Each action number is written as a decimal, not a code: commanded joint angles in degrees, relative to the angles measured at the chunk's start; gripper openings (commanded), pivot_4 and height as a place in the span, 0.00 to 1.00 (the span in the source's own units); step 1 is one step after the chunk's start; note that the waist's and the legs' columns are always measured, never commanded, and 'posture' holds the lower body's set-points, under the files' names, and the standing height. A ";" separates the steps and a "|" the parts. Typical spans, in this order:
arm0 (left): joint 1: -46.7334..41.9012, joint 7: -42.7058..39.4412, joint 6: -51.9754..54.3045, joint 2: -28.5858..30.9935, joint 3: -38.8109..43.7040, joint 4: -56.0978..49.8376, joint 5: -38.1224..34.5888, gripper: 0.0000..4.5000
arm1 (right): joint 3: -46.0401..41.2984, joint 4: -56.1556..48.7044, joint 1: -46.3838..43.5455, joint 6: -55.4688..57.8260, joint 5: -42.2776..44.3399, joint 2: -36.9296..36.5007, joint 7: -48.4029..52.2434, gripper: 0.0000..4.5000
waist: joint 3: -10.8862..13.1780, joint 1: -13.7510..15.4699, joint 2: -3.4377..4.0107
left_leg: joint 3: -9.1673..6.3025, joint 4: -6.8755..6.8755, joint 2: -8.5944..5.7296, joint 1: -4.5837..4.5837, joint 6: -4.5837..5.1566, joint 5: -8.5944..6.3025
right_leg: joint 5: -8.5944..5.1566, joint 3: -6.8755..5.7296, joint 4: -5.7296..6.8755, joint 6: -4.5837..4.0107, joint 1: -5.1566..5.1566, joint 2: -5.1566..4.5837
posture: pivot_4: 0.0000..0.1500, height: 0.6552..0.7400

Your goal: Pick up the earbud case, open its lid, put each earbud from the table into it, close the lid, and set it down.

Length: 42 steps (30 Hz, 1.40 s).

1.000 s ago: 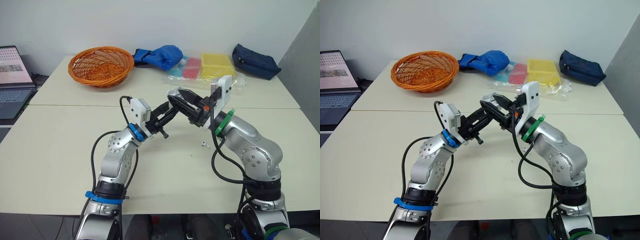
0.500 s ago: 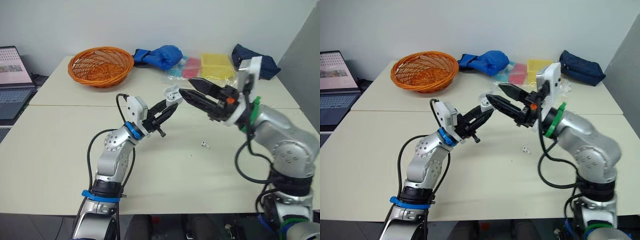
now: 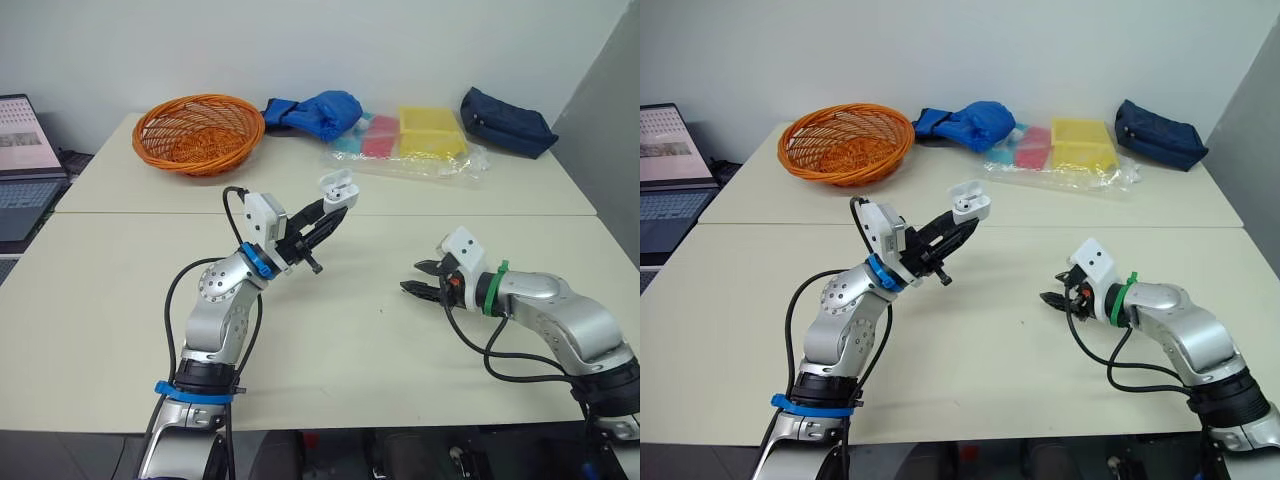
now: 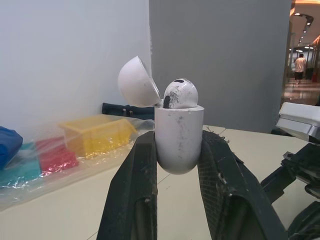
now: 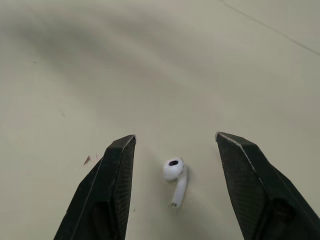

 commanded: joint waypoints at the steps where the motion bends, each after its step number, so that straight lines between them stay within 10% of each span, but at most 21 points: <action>1: -0.08 0.13 -0.73 0.32 0.24 -2.53 -0.41 0.17 | 0.02 1.39 -0.56 -1.55 -2.59 0.97 0.81 0.59 | 0.00 0.06 0.00 | 0.01 0.01 0.00 0.00 0.00 0.00 | 0.00 0.01 0.01 0.00 0.00 0.00 | 1.00 1.00; 13: -0.20 0.69 -0.40 0.62 0.19 -2.97 -0.21 0.17 | 2.83 6.06 -0.85 -3.82 -10.49 2.31 4.45 0.59 | 0.00 0.07 0.00 | 0.05 0.02 -0.03 -0.01 0.00 0.00 | 0.01 0.02 0.00 0.00 0.00 -0.05 | 1.00 1.00; 21: -0.76 0.84 -0.31 0.50 -0.02 -2.72 -0.23 0.17 | 2.56 6.30 -0.70 -3.94 -11.99 2.77 5.57 0.09 | 0.00 0.08 0.00 | 0.08 0.07 -0.06 0.11 0.00 0.00 | 0.02 0.02 0.06 0.02 0.09 -0.07 | 1.00 1.00; 27: -0.32 0.89 -0.26 0.34 -0.26 -3.11 -0.25 0.17 | 0.35 5.32 1.30 -2.64 -11.25 0.67 7.55 0.09 | 0.00 0.10 0.00 | 0.11 0.06 -0.06 0.20 0.00 0.00 | 0.02 0.02 0.11 0.02 0.12 -0.07 | 1.00 1.00; 35: 1.16 0.86 -0.19 0.76 0.00 -3.96 -0.63 0.17 | -9.79 4.47 20.14 -15.12 -11.80 -28.54 29.09 0.09 | -0.07 2.54 0.09 | 0.13 0.05 -0.21 -0.01 0.05 -0.04 | -0.04 -0.09 -0.30 0.14 0.17 -0.40 | 1.00 1.00; 42: 2.17 1.07 0.09 0.52 -0.87 -5.19 -0.81 0.17 | -6.36 15.63 19.99 -24.02 -18.72 -35.53 36.30 0.09 | -0.08 0.88 0.16 | 0.21 0.03 -0.14 0.36 0.09 -0.06 | 0.29 0.11 -0.59 0.29 0.45 -0.21 | 1.00 1.00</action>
